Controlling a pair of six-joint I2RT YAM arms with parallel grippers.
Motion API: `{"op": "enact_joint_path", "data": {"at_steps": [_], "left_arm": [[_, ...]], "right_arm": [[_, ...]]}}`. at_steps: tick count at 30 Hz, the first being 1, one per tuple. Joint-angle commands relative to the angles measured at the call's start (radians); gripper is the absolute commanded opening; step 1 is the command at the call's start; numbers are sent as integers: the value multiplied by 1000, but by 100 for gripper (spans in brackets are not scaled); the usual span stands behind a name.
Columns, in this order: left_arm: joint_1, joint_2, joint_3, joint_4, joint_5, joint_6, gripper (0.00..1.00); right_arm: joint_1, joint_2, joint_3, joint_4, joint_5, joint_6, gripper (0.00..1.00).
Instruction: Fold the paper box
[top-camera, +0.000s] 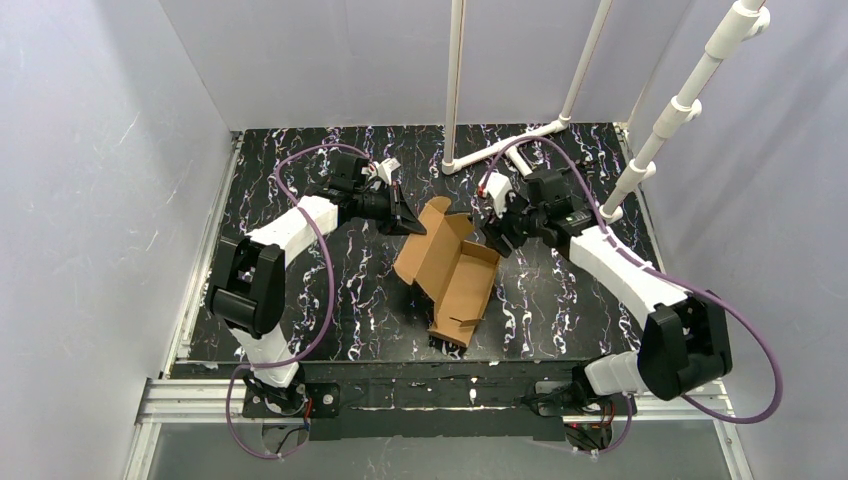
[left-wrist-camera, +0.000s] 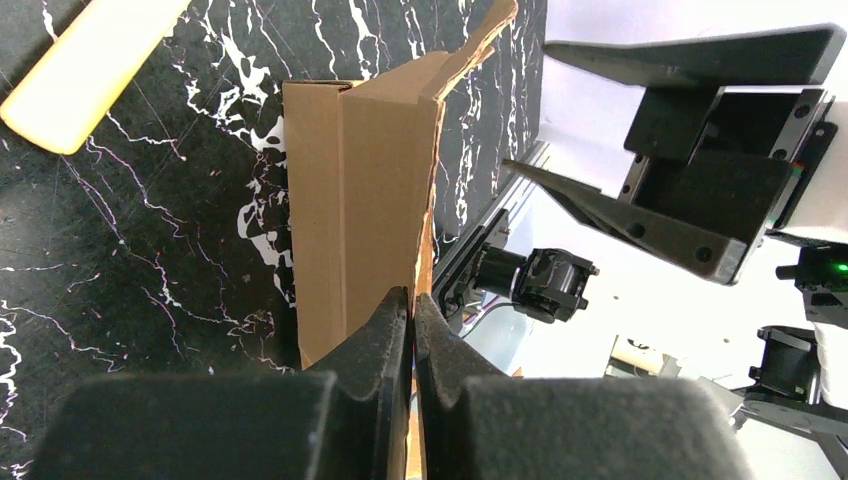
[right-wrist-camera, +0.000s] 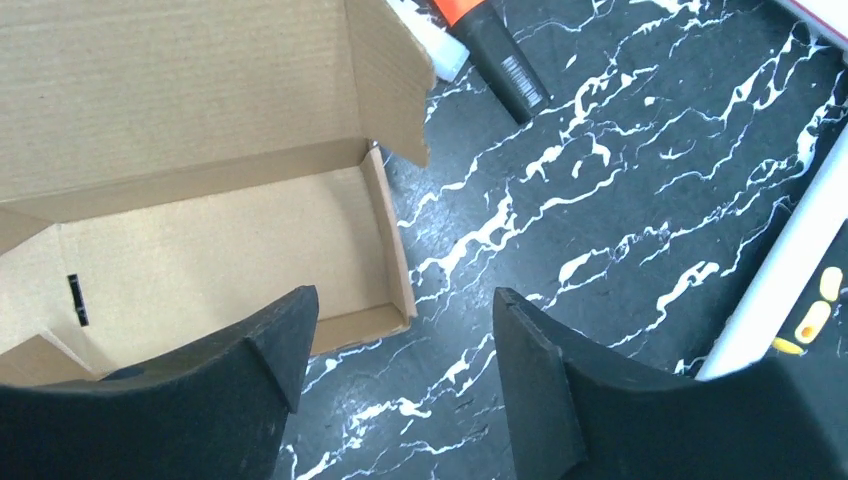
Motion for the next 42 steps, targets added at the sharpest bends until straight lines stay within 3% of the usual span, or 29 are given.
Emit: {"op": "enact_joint_path", "data": {"at_steps": [1, 3, 5, 13, 21, 27, 34, 39, 42], "left_arm": [[-11, -29, 20, 18, 13, -27, 1], [-16, -39, 4, 39, 11, -41, 0], [-22, -51, -13, 56, 2, -54, 0], [-42, -82, -72, 131, -17, -91, 0], [-80, -61, -93, 219, 16, -144, 0], [-101, -19, -52, 209, 31, -143, 0], [-94, 11, 85, -51, -40, 45, 0], [-63, 47, 231, -247, -87, 224, 0], [-62, 102, 344, -373, -76, 343, 0]], "right_arm": [[-20, -35, -22, -98, 80, 43, 62], [-43, -46, -93, -30, 147, 175, 36], [-66, -69, -149, 37, 213, 286, 23], [-118, -52, -303, 193, 177, 510, 1], [-77, 137, -184, 282, 146, 632, 1], [-23, 204, -159, 299, 189, 608, 1], [-25, 107, -234, 310, 275, 444, 1], [-62, -71, -248, 189, 209, 164, 22], [-94, -141, -183, 34, 14, -57, 53]]}}
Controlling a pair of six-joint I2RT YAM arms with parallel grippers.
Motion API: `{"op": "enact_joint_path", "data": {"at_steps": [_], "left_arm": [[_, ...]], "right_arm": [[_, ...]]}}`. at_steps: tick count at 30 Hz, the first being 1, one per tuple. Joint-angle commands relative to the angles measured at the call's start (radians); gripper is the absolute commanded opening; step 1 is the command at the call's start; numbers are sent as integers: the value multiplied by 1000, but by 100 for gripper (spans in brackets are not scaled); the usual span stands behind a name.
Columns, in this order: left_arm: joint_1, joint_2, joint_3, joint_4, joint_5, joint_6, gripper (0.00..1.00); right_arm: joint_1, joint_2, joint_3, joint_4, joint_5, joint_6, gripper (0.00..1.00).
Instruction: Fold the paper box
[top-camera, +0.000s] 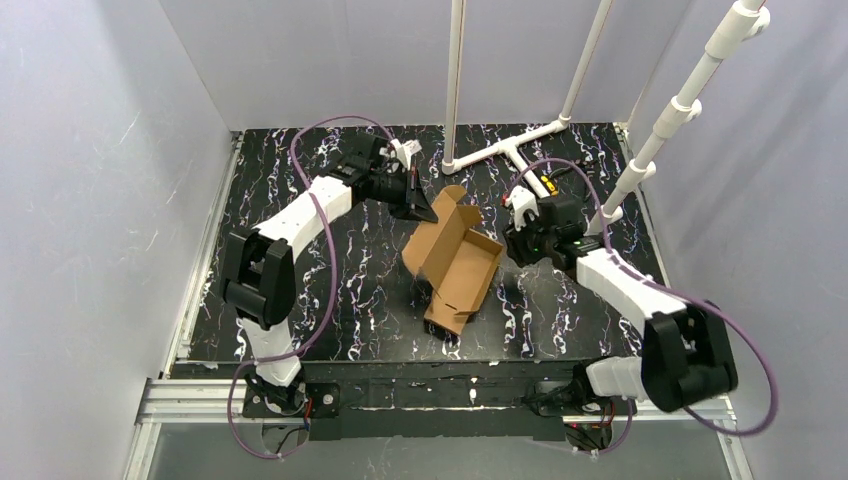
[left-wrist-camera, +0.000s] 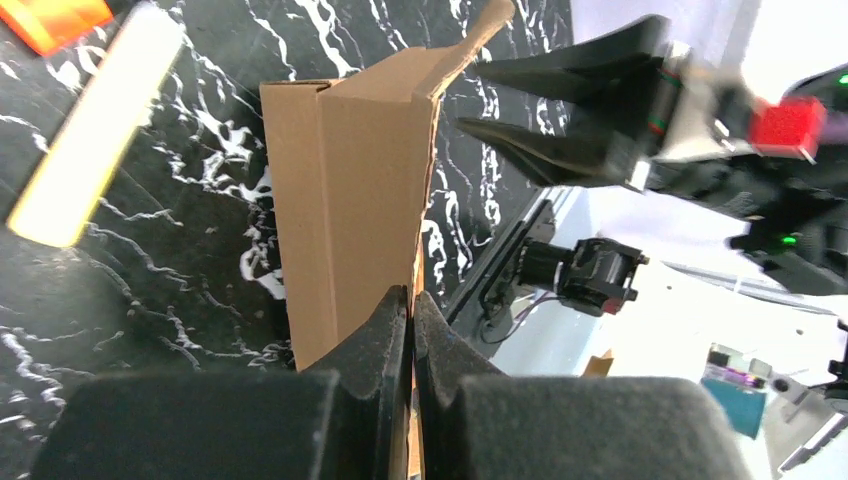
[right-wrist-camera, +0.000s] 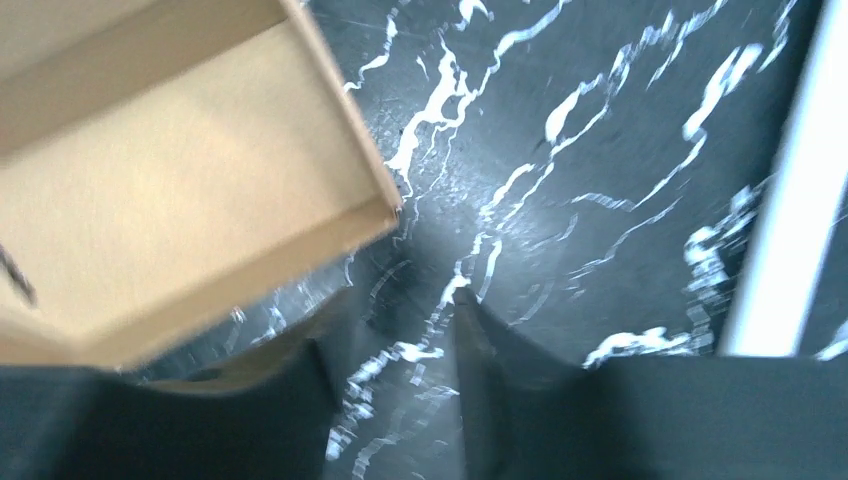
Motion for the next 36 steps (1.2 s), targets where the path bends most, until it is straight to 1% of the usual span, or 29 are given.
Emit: {"op": "enact_joint_path", "data": {"at_steps": [1, 2, 3, 4, 6, 8, 10, 13, 16, 19, 25, 27, 31, 33, 36], "left_arm": [[12, 54, 161, -264, -6, 232, 0], [12, 72, 195, -294, -3, 259, 0], [11, 90, 227, -319, 1, 282, 0], [12, 106, 259, -346, 2, 303, 0], [12, 138, 319, -389, 8, 340, 0], [10, 165, 360, -416, 23, 363, 0], [9, 184, 392, -424, 41, 373, 0], [-1, 208, 421, -424, 57, 372, 0], [-17, 225, 438, -424, 54, 371, 2], [-30, 240, 447, -424, 55, 364, 2], [-46, 258, 467, -408, 66, 305, 12], [-48, 260, 467, -400, 73, 267, 15], [-47, 228, 430, -389, 41, 232, 28], [-47, 197, 395, -356, 25, 211, 34], [-44, 136, 339, -299, -1, 170, 39]], "right_arm": [[-35, -94, 101, -176, -226, -346, 70], [-38, -83, 131, -205, -272, -359, 84], [-39, -62, 164, -235, -319, -377, 95], [-41, -36, 193, -250, -366, -369, 98], [-44, 29, 243, -262, -447, -334, 98], [-46, 94, 309, -302, -496, -313, 98], [-53, 145, 352, -375, -550, -369, 98], [-77, 179, 360, -391, -601, -424, 98], [-124, 191, 346, -376, -647, -435, 98], [-150, 207, 328, -355, -644, -438, 98], [-168, 220, 384, -387, -655, -485, 98], [-168, 219, 415, -404, -673, -534, 98], [-168, 233, 512, -510, -737, -697, 98], [-168, 254, 556, -563, -764, -754, 98], [-167, 303, 645, -637, -792, -820, 98]]}}
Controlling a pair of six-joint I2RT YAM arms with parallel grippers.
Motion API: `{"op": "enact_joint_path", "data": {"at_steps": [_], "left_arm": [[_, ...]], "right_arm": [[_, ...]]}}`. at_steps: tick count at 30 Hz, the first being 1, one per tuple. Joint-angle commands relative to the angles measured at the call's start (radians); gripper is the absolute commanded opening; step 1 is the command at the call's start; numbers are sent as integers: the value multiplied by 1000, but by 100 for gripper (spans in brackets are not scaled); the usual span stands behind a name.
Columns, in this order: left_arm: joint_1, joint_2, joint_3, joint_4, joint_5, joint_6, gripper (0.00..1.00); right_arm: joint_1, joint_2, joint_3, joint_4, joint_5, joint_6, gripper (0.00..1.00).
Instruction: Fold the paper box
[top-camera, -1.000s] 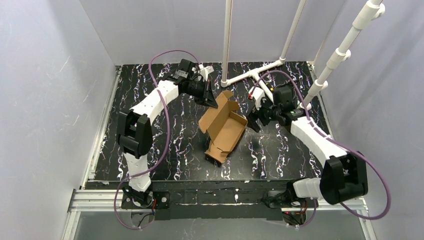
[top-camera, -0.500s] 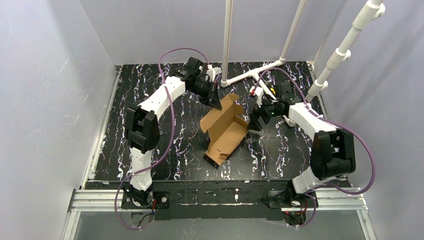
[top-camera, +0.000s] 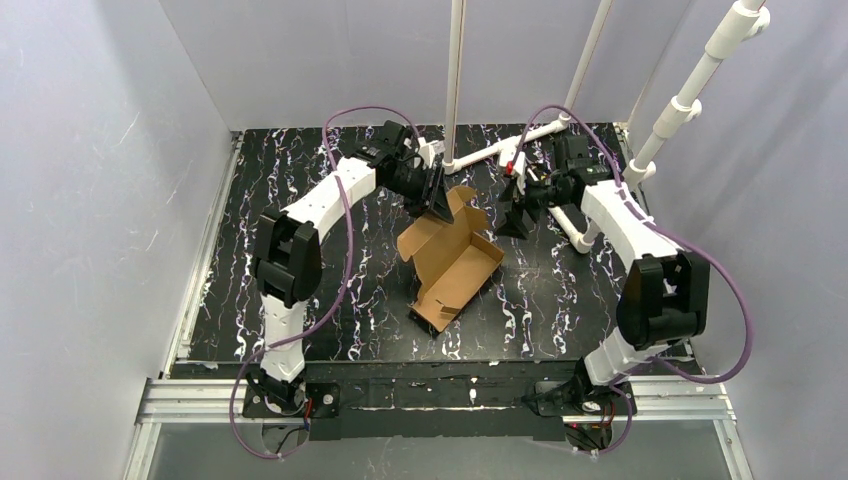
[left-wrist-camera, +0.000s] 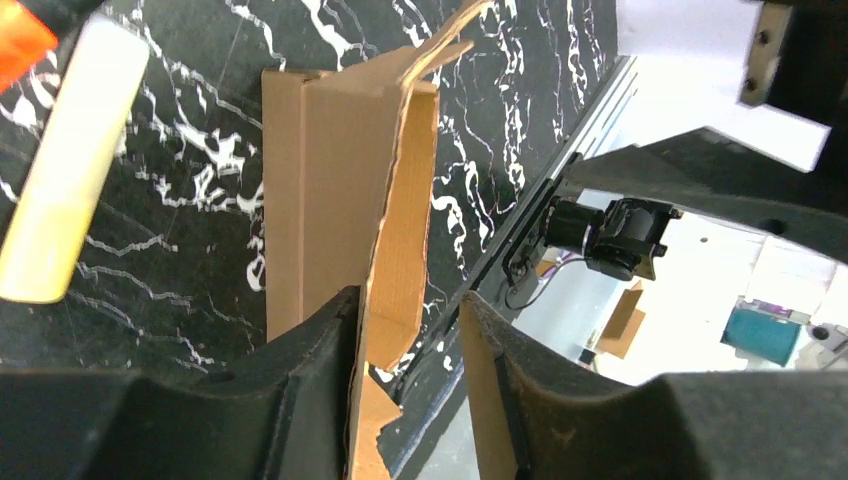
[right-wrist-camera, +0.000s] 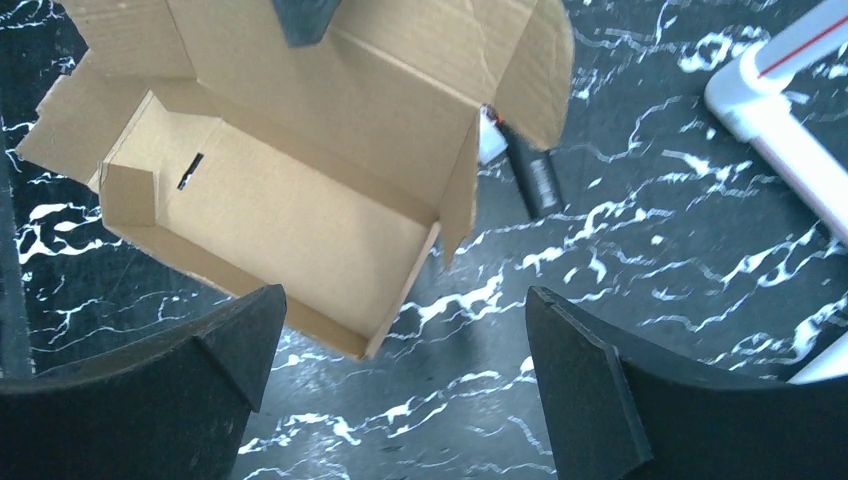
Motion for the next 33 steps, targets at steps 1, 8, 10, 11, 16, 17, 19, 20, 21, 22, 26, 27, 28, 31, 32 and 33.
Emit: {"op": "enact_joint_path", "data": {"at_steps": [1, 8, 10, 11, 16, 17, 19, 20, 21, 22, 26, 27, 28, 31, 32, 33], "left_arm": [[5, -140, -79, 71, -24, -69, 40], [4, -281, -270, 243, -42, -197, 39], [2, -332, -337, 286, -63, -225, 37], [1, -355, -373, 315, -65, -240, 36], [-15, -424, -501, 417, -68, -307, 31], [-20, -429, -515, 431, -68, -317, 29], [-28, -435, -532, 440, -69, -328, 23], [-32, -440, -540, 440, -73, -330, 22], [-36, -445, -545, 440, -77, -331, 21], [-38, -449, -548, 440, -82, -333, 20], [-42, -454, -550, 437, -92, -338, 17], [-42, -455, -549, 434, -93, -338, 17], [-43, -456, -547, 431, -95, -338, 17], [-43, -463, -535, 412, -103, -332, 17], [-43, -468, -529, 397, -111, -326, 18], [-43, -474, -520, 382, -117, -317, 19]], "right_arm": [[1, 77, 142, -141, -92, -154, 98], [78, 240, 447, -351, -54, -248, 98], [99, 254, 518, -382, -53, -240, 98], [110, 259, 548, -380, -36, -223, 98], [162, 327, 669, -455, 7, -235, 99], [175, 341, 680, -483, 11, -253, 98], [206, 366, 702, -559, 27, -314, 98], [229, 372, 711, -607, 39, -351, 98], [246, 377, 715, -648, 58, -384, 98], [262, 381, 718, -688, 78, -420, 98], [287, 382, 705, -783, 121, -505, 96], [287, 373, 691, -781, 128, -512, 94], [289, 367, 678, -766, 140, -513, 92], [298, 366, 665, -751, 179, -510, 78], [300, 371, 669, -756, 185, -512, 70], [303, 378, 677, -767, 189, -517, 63]]}}
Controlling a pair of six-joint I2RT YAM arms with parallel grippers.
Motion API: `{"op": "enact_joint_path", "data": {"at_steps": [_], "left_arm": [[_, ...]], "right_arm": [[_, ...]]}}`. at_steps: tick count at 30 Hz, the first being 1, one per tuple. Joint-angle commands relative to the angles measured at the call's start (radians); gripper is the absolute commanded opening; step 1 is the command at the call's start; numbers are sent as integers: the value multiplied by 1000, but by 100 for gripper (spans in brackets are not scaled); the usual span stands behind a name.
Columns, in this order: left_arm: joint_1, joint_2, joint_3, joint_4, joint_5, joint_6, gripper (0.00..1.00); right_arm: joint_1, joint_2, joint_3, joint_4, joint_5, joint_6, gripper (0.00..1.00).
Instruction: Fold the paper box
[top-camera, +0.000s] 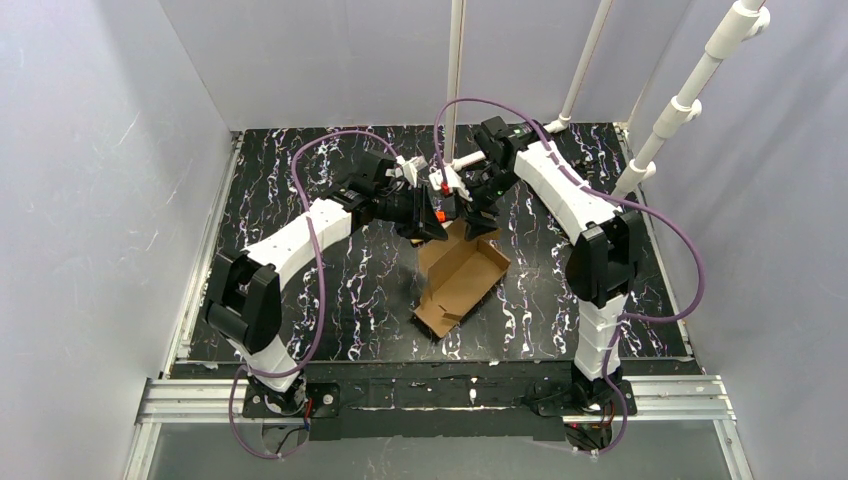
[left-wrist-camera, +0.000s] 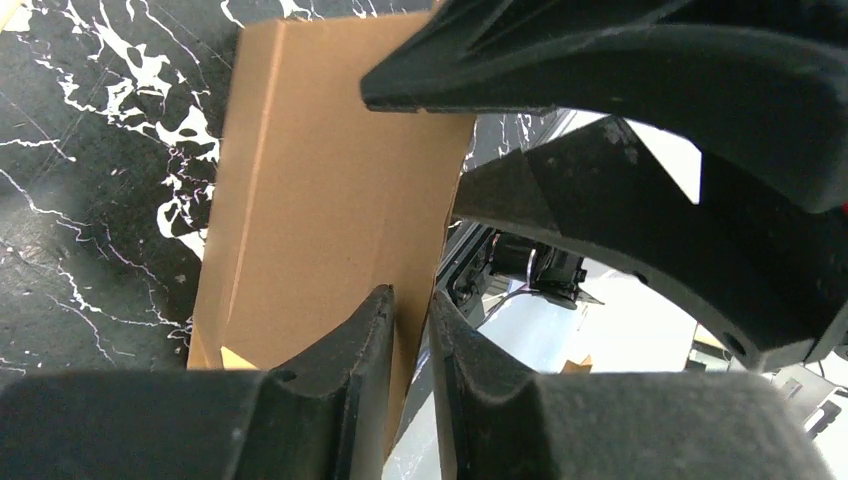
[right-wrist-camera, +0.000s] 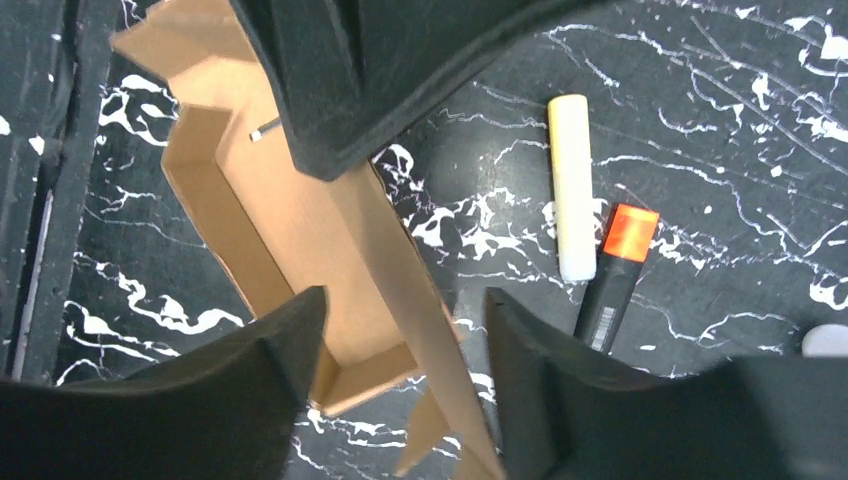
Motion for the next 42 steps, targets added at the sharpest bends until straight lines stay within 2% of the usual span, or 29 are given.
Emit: {"op": "enact_joint_path", "data": {"at_steps": [1, 3, 6, 10, 12, 15, 17, 20, 22, 25, 29, 32, 33, 35, 37, 42], "left_arm": [[-3, -84, 35, -55, -31, 29, 19], [-3, -104, 48, -83, -55, 43, 22], [-1, -149, 50, -125, -107, 66, 29], [32, -285, -19, -155, -214, 90, 48], [67, -385, -99, -140, -240, 78, 59], [136, -552, -262, -73, -236, 22, 80], [188, -641, -388, -31, -212, -33, 80], [218, -733, -563, 50, -161, -125, 72], [219, -757, -701, 174, -134, -204, 65], [218, -739, -787, 325, -152, -265, 55], [219, -640, -724, 337, -166, -165, 55], [214, -571, -662, 375, -85, -30, 58], [202, -561, -655, 400, -55, 21, 61], [175, -570, -663, 431, -42, 138, 68], [156, -585, -675, 437, -53, 257, 70], [156, -591, -677, 459, -65, 433, 73]], "right_arm": [[5, -11, 16, -74, 49, -50, 51], [8, -6, 27, -77, 60, -39, 31], [7, -26, 5, -70, 62, -36, 14], [7, -108, -79, -17, 48, 3, 6], [7, -172, -152, 44, 49, 54, 1], [4, -280, -284, 186, 56, 161, 1], [0, -370, -388, 313, 59, 246, 1], [-19, -454, -503, 420, 56, 336, 1], [-30, -498, -562, 455, 53, 357, 1], [-33, -535, -644, 530, 65, 421, 1], [-34, -539, -685, 610, 73, 510, 1], [-36, -516, -676, 621, 75, 536, 1], [-37, -505, -668, 613, 71, 534, 1], [-39, -485, -650, 593, 53, 522, 1], [-43, -468, -632, 571, 33, 507, 1], [-49, -440, -574, 495, -11, 456, 1]]}}
